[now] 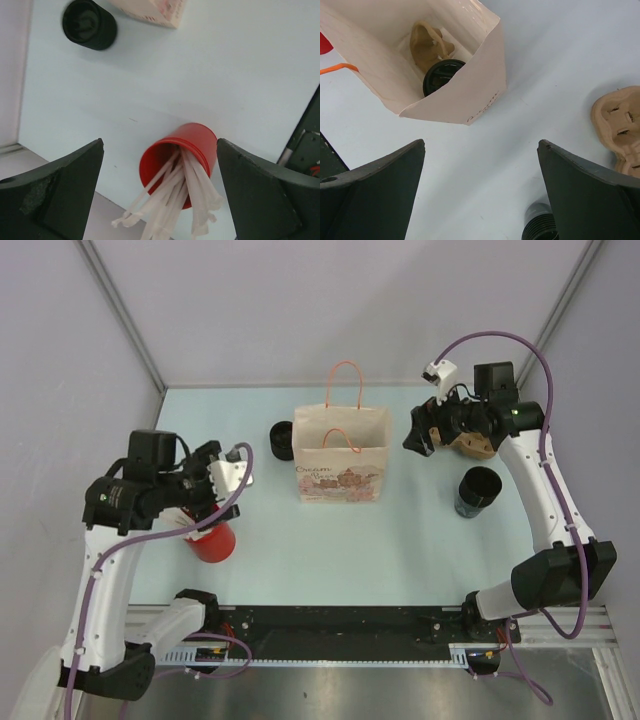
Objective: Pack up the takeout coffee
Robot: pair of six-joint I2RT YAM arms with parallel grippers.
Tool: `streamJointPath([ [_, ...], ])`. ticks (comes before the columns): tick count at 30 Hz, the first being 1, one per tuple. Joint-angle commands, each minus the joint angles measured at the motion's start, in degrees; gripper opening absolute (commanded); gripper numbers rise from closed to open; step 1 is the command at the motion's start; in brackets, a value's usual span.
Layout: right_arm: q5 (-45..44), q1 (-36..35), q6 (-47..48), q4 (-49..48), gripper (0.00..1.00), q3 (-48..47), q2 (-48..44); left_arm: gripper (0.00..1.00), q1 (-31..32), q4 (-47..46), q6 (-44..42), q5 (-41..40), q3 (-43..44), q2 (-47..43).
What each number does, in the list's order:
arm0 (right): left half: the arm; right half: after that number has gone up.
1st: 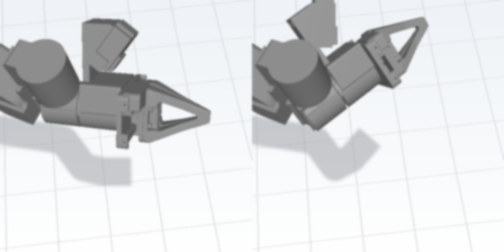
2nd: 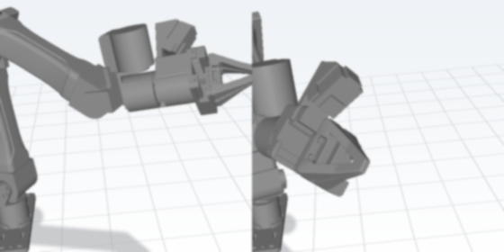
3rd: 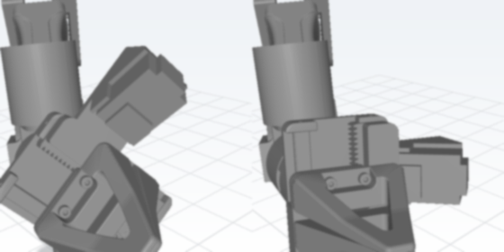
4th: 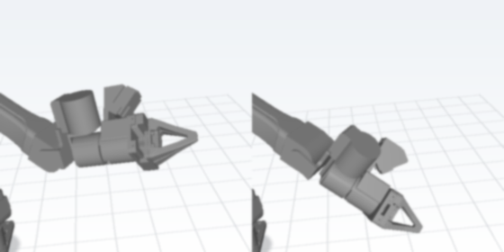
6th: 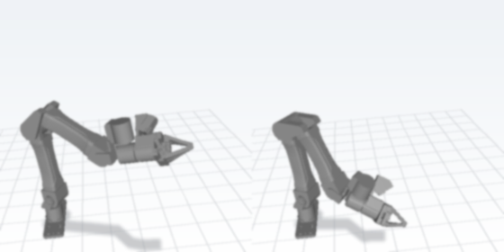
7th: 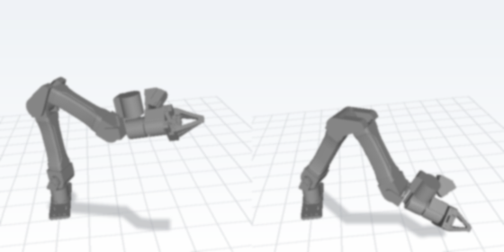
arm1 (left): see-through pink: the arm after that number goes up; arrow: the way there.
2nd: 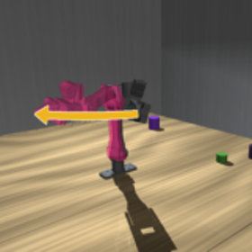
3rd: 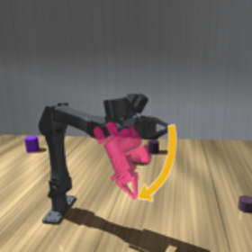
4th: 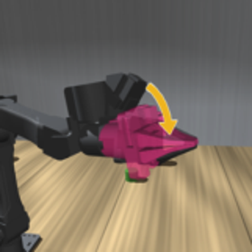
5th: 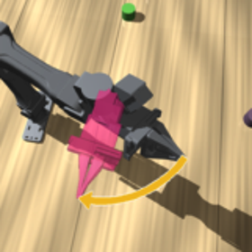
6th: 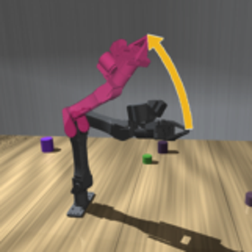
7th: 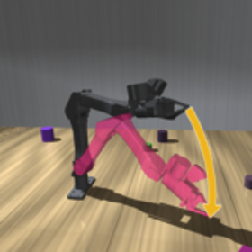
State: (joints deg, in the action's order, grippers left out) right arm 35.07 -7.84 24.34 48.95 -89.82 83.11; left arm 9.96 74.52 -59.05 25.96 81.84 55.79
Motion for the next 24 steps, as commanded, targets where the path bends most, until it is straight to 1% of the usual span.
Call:
streamJointPath([
  [1, -0.62, -0.51, 1.06, -1.22, 1.00, 0.26, -0.50, 0.99, 0.06, 9.41, -6.08, -4.06, -4.76, -1.03],
  [7, -0.70, -0.34, 1.15, -1.31, 1.00, 0.70, 0.12, 0.99, 1.56, 9.50, -6.43, -9.86, -9.06, -1.91],
  [14, -0.44, -0.08, 0.97, -1.40, 1.00, 0.96, 0.39, 0.96, 1.91, 9.59, -5.47, -13.38, -12.49, -5.86],
  [21, -0.53, -0.07, 0.62, -1.40, 1.00, 1.05, 0.91, 0.92, 2.08, 9.59, -5.55, -13.65, -15.75, -8.59],
  [24, -0.35, 0.10, 0.54, -1.57, 1.00, 1.05, 0.91, 0.87, 2.09, 9.59, -5.64, -13.65, -16.54, -8.42],
])
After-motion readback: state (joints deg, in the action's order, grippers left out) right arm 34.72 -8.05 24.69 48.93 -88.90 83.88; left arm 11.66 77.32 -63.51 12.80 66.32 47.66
